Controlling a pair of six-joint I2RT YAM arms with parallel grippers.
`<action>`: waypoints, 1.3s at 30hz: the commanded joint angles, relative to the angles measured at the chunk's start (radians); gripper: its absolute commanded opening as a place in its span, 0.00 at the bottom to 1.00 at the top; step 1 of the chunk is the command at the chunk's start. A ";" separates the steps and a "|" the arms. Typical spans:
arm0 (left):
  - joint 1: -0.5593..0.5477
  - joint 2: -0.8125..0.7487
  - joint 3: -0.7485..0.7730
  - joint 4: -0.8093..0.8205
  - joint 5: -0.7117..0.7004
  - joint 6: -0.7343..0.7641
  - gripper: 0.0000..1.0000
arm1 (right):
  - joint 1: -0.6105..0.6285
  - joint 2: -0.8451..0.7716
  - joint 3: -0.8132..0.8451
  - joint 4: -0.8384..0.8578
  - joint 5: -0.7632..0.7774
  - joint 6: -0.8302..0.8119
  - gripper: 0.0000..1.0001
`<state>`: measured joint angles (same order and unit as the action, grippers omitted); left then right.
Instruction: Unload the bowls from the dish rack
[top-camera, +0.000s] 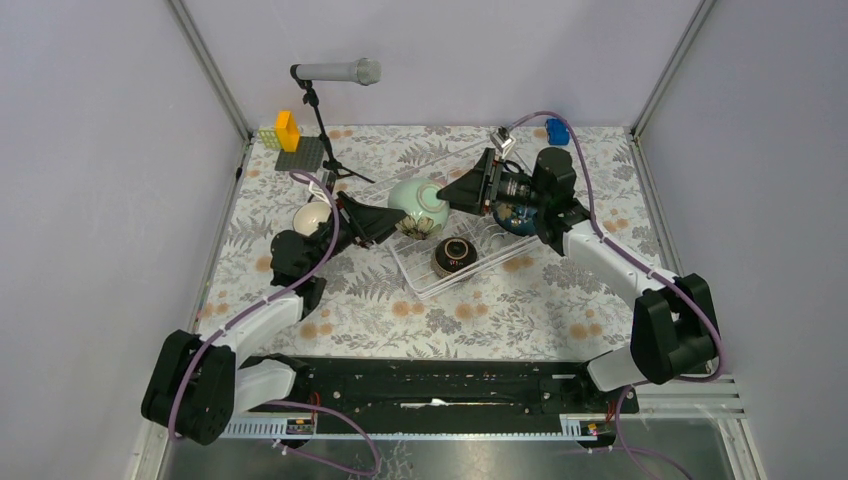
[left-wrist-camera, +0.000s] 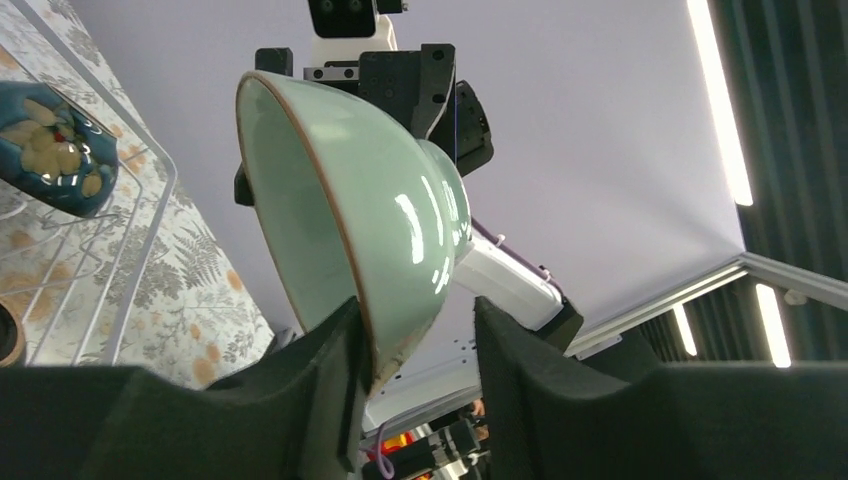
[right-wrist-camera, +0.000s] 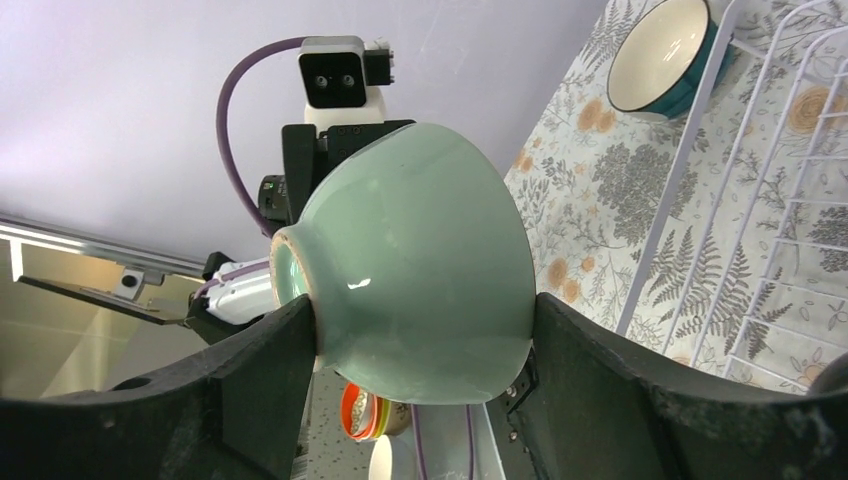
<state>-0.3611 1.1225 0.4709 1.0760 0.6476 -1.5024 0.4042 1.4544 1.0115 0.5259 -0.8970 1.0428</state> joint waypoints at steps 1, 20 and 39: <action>-0.020 0.012 0.034 0.203 0.001 -0.060 0.42 | 0.013 0.003 0.000 0.103 -0.022 0.024 0.71; -0.021 -0.194 0.132 -0.512 -0.110 0.347 0.00 | 0.013 -0.029 0.027 -0.180 0.106 -0.194 1.00; -0.021 -0.292 0.302 -1.532 -0.871 0.663 0.00 | 0.013 -0.078 0.070 -0.511 0.345 -0.412 1.00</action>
<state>-0.3832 0.7971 0.6781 -0.3782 -0.0261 -0.8429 0.4122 1.4063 1.0370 0.0444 -0.5877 0.6727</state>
